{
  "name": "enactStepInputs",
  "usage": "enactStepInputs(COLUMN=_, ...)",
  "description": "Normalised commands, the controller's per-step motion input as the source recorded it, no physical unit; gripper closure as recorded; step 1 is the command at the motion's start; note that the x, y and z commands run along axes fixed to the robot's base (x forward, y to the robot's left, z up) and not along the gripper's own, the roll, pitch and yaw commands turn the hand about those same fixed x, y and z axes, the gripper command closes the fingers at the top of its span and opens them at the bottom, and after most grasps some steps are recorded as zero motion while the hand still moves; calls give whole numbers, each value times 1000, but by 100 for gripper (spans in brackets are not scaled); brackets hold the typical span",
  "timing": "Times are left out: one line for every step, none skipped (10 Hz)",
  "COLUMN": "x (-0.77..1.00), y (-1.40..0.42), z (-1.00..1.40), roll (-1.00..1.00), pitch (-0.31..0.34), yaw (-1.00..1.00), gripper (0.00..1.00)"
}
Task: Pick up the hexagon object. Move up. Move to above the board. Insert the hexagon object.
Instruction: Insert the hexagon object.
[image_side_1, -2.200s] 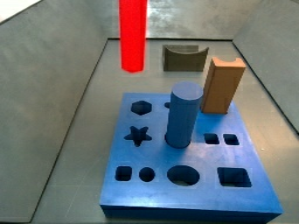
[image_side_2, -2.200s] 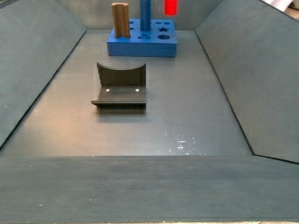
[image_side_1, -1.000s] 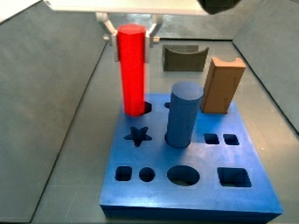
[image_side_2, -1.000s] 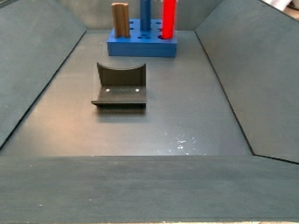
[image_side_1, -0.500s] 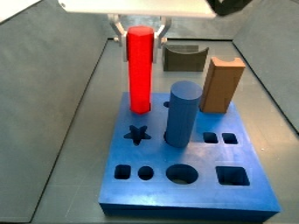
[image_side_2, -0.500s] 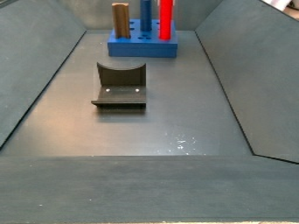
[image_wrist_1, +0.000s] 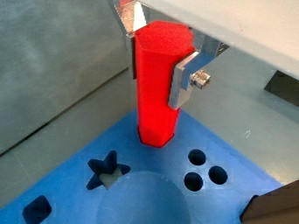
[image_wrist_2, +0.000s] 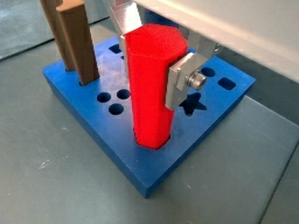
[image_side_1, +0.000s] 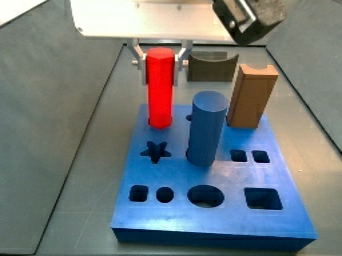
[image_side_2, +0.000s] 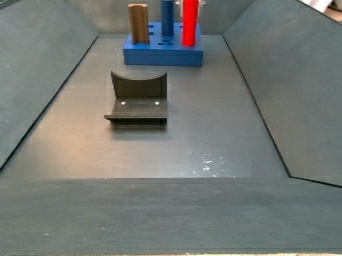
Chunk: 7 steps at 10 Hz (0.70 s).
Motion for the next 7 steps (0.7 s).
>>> enactStepInputs(x=69, y=-83, z=-989, roll=159, pitch=-50, yaw=69, gripper=100)
enactStepInputs(x=71, y=-151, z=-866, roll=249, pitch=-10, yaw=60, gripper=100)
enactStepInputs(x=77, y=-157, z=-829, roll=266, pitch=0, yaw=49, gripper=100)
enactStepInputs(x=89, y=-151, z=-811, roll=267, pitch=0, yaw=46, gripper=100)
enactStepInputs(x=66, y=-234, z=-671, roll=196, pitch=-41, yaw=3, gripper=100)
enactStepInputs(x=17, y=6, z=-260, roll=-127, pitch=-93, yaw=0, gripper=100)
enactStepInputs(x=0, y=66, z=-86, roll=0, pitch=-99, yaw=0, gripper=100)
